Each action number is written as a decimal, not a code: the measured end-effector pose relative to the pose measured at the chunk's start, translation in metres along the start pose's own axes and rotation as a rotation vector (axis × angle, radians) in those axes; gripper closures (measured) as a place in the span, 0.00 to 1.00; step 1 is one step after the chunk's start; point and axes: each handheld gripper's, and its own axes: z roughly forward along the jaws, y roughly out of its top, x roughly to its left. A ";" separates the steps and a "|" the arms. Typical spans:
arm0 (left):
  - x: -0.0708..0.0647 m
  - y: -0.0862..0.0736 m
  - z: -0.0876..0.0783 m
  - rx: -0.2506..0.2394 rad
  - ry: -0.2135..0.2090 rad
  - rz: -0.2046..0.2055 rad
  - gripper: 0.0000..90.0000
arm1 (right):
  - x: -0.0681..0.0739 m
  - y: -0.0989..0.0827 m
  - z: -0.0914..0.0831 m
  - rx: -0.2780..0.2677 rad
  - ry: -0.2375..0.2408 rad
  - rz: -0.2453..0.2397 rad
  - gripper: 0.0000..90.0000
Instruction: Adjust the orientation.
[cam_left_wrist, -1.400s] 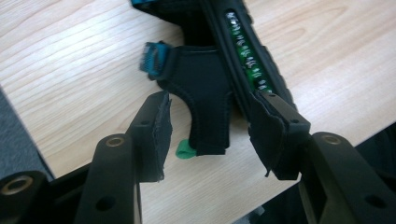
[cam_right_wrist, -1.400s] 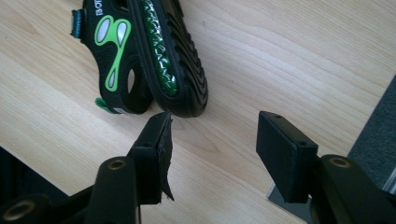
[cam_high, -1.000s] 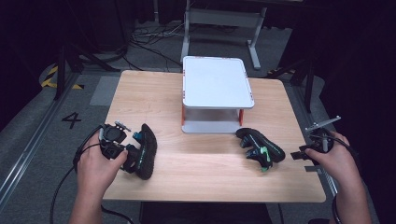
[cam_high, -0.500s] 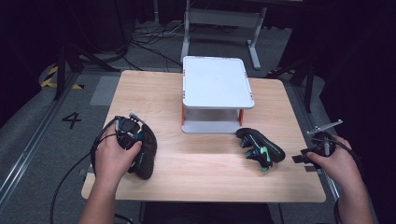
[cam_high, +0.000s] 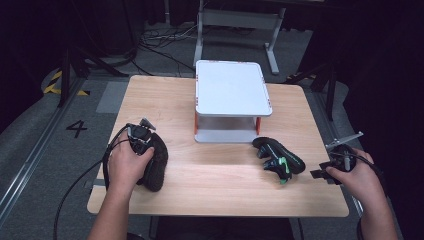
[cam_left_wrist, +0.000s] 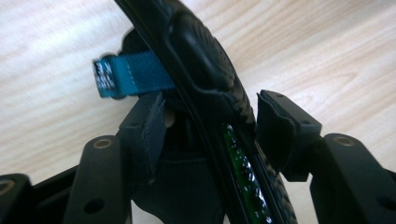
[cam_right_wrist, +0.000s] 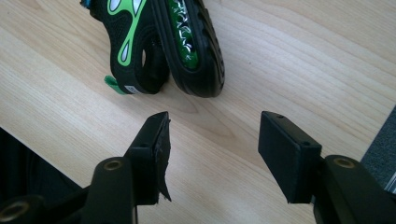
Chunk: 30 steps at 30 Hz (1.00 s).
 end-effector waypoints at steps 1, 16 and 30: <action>-0.002 -0.001 0.000 0.000 -0.001 0.006 0.49 | 0.001 0.000 0.001 0.000 0.001 -0.004 0.50; -0.044 0.014 0.007 -0.007 -0.017 0.073 0.73 | 0.000 0.000 -0.006 -0.027 -0.008 -0.019 0.49; -0.141 0.059 0.033 -0.006 -0.195 0.195 0.73 | 0.002 0.003 -0.004 -0.024 0.001 -0.036 0.49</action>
